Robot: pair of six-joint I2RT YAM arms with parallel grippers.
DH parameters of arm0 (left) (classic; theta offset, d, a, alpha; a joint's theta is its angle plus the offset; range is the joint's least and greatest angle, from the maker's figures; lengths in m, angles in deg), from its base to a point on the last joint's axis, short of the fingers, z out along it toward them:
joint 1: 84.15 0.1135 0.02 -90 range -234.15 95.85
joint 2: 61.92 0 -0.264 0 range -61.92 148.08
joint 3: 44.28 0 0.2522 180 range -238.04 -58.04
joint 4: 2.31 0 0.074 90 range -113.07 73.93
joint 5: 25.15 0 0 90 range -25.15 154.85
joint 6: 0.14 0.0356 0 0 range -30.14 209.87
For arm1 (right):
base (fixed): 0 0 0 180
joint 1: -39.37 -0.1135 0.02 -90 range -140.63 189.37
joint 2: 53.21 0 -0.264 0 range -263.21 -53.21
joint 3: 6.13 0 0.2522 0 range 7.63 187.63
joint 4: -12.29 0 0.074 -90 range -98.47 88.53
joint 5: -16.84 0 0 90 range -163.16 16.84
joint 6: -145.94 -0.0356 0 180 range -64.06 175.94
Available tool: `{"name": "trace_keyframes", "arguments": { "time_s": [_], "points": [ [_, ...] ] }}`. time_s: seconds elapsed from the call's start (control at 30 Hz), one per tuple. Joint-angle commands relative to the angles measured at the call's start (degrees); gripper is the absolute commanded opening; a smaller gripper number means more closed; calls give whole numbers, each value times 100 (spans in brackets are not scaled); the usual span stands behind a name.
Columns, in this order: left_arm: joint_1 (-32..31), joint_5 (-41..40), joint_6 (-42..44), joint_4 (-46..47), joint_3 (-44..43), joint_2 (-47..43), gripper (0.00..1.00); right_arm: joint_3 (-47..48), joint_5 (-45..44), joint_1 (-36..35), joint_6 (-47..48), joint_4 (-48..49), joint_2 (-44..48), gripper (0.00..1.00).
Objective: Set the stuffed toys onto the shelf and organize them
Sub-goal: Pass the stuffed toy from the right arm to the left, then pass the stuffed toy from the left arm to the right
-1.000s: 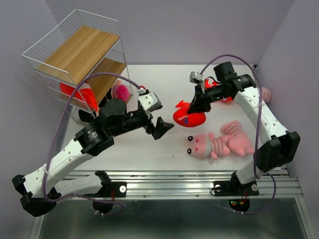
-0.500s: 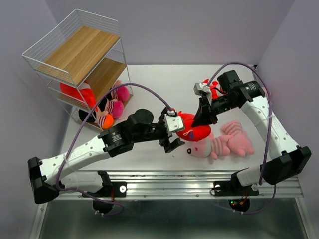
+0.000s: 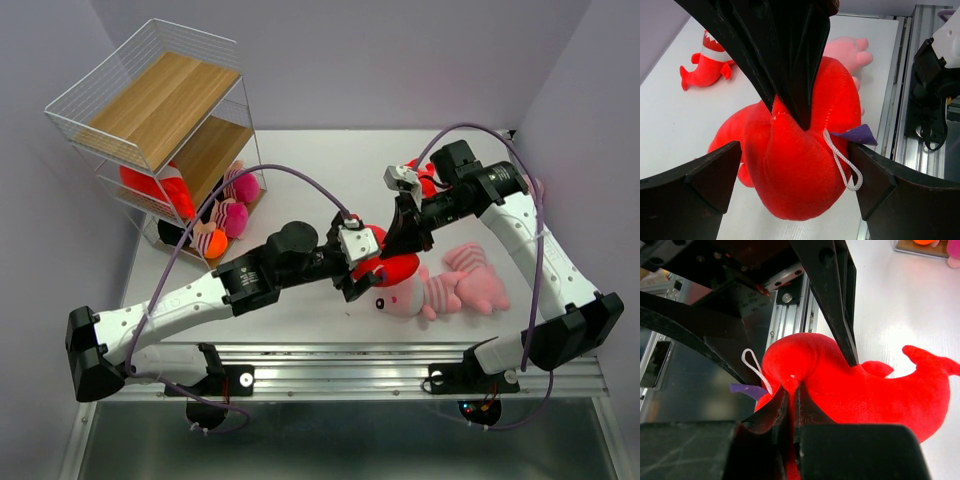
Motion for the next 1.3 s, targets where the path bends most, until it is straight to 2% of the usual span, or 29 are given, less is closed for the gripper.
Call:
{"name": "trace_keyframes", "arguments": {
  "time_s": [0.0,0.1,0.17,0.2,0.37,0.47,0.53,0.57,0.6,0.63,0.67,0.77,0.87,1.0,1.1,1.13,1.17,1.27],
  "points": [
    [-26,-98,-59,592,143,105,96,306,494,-107,99,-268,-4,1],
    [-17,-1,-42,531,82,254,82,270,512,-107,126,-268,39,1],
    [-9,34,-85,496,47,325,62,270,521,-107,126,-268,75,1],
    [9,34,-103,504,55,343,36,279,521,-107,117,-268,92,1],
    [88,-54,-279,557,117,290,0,306,512,-107,126,-268,145,6],
    [141,25,-393,531,161,194,0,253,460,-107,117,-207,145,15],
    [176,148,-437,496,196,159,0,261,372,-107,143,-198,154,30],
    [193,201,-472,452,205,141,0,270,311,-107,117,-172,180,54],
    [211,236,-559,443,231,80,0,288,232,-107,56,-58,215,62],
    [263,306,-621,425,275,36,0,314,48,-107,-153,39,241,83],
    [281,342,-683,425,310,-60,0,314,-67,-107,-329,353,355,100],
    [378,394,-929,408,468,-254,0,209,-813,-107,-1258,1101,645,100],
    [641,587,-1219,399,661,-579,0,69,-1560,-107,-1753,1910,1120,100],
    [1377,939,-1763,416,873,-1009,0,138,-2387,-107,-1957,2350,1428,100],
    [1687,791,-2518,522,847,-1160,0,-45,-2853,-107,-1791,2492,1551,100],
    [1766,512,-2764,531,690,-1151,0,-150,-2897,-107,-1642,2492,1682,100],
    [1784,387,-3280,522,575,-1099,0,-282,-2872,-107,-1240,2483,1770,100],
    [1811,263,-3994,601,57,-958,0,-915,-2801,-107,-449,2500,2156,100]
  ]
}}
